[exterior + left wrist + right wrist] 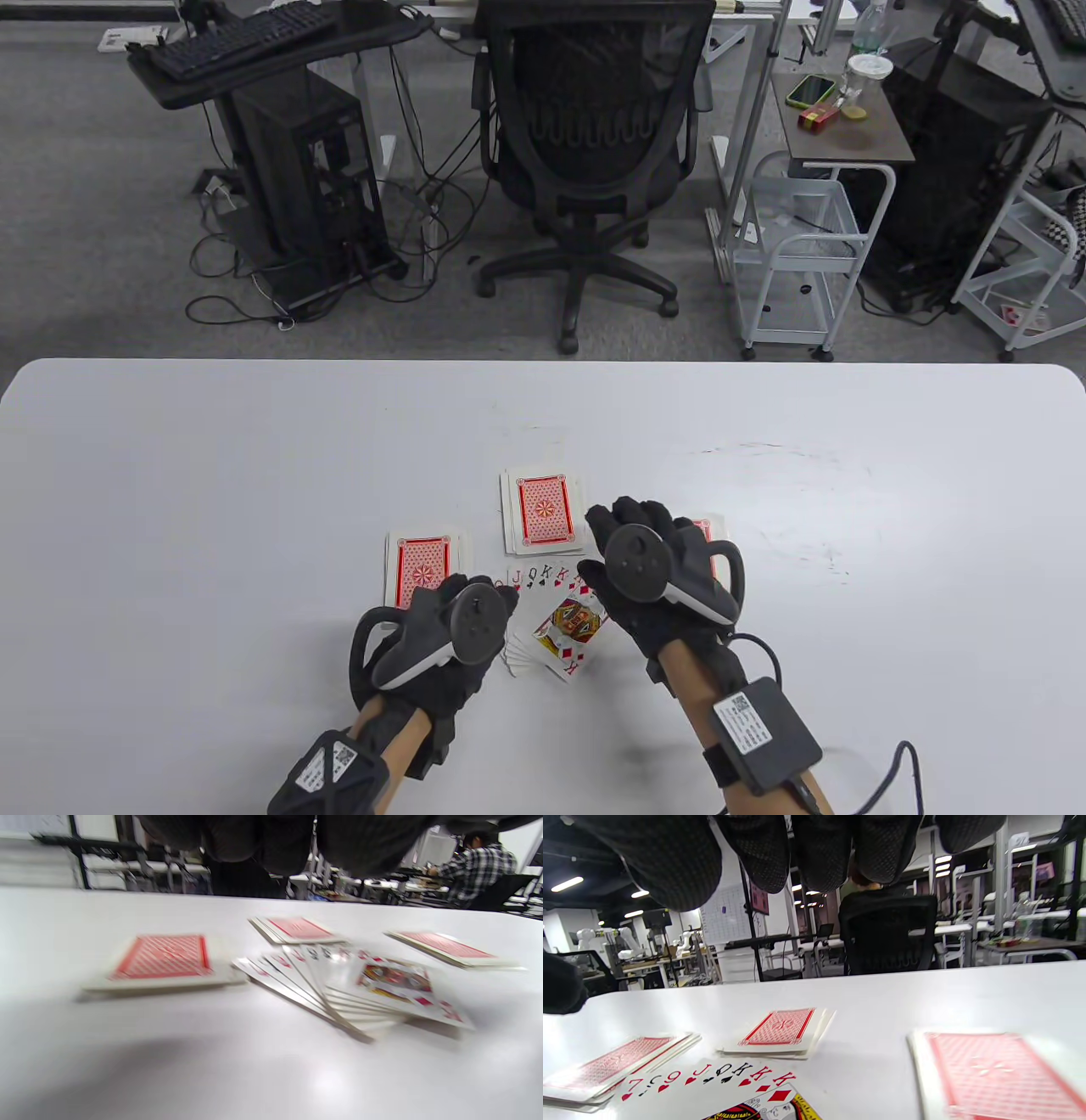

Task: Four-player card dealing with fan arrangement

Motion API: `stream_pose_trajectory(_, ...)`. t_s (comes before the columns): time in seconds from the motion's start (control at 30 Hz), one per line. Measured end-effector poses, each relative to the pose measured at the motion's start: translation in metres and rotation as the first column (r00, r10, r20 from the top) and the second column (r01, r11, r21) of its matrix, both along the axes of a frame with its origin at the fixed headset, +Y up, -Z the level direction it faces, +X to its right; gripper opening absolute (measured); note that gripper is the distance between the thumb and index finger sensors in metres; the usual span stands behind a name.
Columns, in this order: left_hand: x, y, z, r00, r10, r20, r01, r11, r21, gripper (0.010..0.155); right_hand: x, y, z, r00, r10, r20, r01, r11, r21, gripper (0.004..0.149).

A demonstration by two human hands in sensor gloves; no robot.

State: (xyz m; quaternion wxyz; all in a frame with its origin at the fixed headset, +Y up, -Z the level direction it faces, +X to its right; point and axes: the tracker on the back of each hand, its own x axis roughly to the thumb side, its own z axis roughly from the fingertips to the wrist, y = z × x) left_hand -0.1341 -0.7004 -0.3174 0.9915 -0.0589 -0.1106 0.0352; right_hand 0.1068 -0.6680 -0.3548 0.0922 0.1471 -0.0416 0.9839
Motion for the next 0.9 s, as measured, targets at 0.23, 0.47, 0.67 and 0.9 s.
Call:
stream_pose_trajectory(0.23, -0.035, 0.002, 0.028, 0.980, 0.123, -0.154, -0.089, 0.973, 0.213, 0.073, 0.010, -0.009, 0.056, 0.991, 0.115, 0.076, -0.125, 0.981, 0.146, 0.072)
stream_pose_trajectory(0.47, -0.038, -0.018, 0.040, 0.984, 0.077, -0.161, -0.031, 0.962, 0.273, 0.082, 0.005, -0.042, 0.058, 0.966, 0.236, 0.106, -0.244, 0.968, 0.065, 0.087)
stream_pose_trajectory(0.67, -0.034, -0.017, 0.042, 0.986, 0.025, -0.165, 0.027, 0.951, 0.307, 0.082, 0.007, -0.059, 0.053, 0.953, 0.279, 0.118, -0.281, 0.960, 0.003, 0.088)
stream_pose_trajectory(0.9, -0.033, -0.014, 0.043, 0.987, -0.008, -0.164, 0.063, 0.942, 0.329, 0.080, 0.004, -0.059, 0.054, 0.948, 0.298, 0.112, -0.303, 0.953, 0.029, 0.086)
